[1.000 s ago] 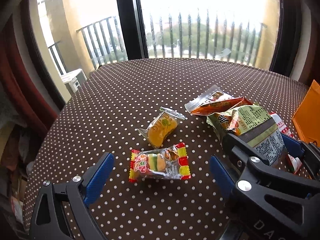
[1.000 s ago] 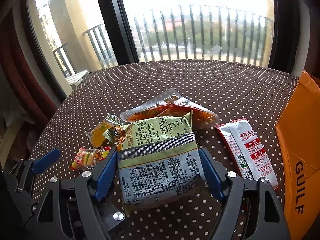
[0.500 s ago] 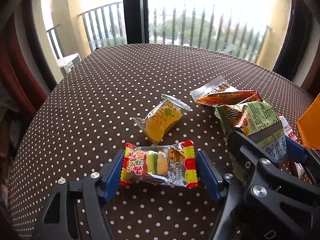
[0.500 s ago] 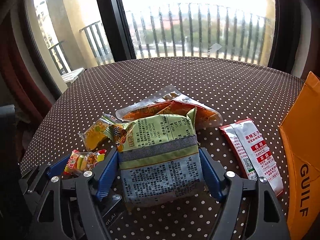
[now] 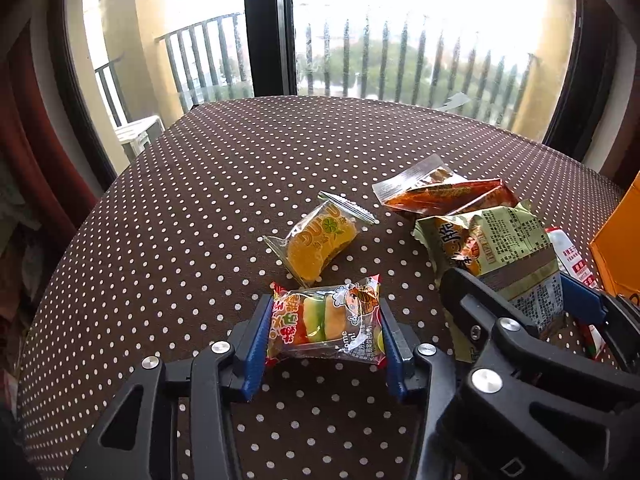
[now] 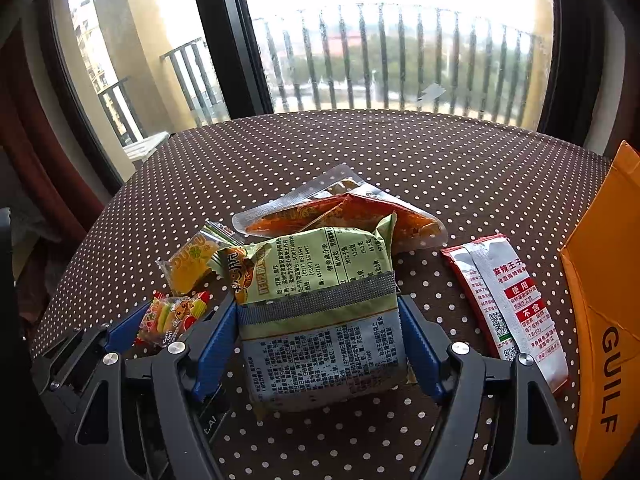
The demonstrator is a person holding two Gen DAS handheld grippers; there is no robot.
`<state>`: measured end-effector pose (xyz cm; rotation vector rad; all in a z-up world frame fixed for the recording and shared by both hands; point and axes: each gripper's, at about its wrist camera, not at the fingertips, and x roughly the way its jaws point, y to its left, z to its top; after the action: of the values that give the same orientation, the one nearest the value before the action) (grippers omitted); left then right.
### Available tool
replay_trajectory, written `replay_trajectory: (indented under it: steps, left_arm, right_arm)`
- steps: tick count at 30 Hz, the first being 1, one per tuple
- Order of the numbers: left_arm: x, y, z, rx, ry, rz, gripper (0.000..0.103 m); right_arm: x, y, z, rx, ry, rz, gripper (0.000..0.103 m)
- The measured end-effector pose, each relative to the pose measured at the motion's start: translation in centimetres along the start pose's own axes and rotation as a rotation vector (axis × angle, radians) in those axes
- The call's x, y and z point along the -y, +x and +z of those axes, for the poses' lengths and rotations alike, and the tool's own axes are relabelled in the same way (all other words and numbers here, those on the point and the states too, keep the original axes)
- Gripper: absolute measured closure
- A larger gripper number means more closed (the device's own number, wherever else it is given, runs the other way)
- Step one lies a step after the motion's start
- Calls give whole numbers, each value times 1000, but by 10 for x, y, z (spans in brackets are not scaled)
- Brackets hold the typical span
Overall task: Organize snacks
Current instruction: 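Grasp the gummy candy pack with the left tool while the right tool holds the noodle pack, then lift and carry the noodle pack and gummy pack over the box with both tools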
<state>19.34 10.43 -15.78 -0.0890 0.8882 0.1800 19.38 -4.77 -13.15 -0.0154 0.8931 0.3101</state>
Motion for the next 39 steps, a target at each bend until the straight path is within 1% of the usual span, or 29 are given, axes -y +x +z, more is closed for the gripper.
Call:
replay_trajectory:
  steps: [5, 10, 21, 28, 35, 39]
  left_arm:
    - [3, -11, -4, 24, 2, 13, 56]
    - [7, -27, -11, 42, 5, -13, 56]
    - [30, -62, -15, 92, 15, -28, 56]
    - [47, -97, -11, 148, 28, -38, 56]
    - [63, -133, 2, 211, 37, -69, 56]
    - [75, -151, 9, 252, 60, -76, 56]
  right_arm:
    - [2, -8, -4, 9, -3, 5, 25]
    - [6, -18, -6, 21, 4, 11, 25]
    - [20, -46, -12, 65, 16, 9, 25]
    - [29, -74, -5, 127, 20, 12, 25]
    - [43, -106, 2, 203, 41, 7, 25]
    - [48, -121, 8, 244, 51, 9, 25]
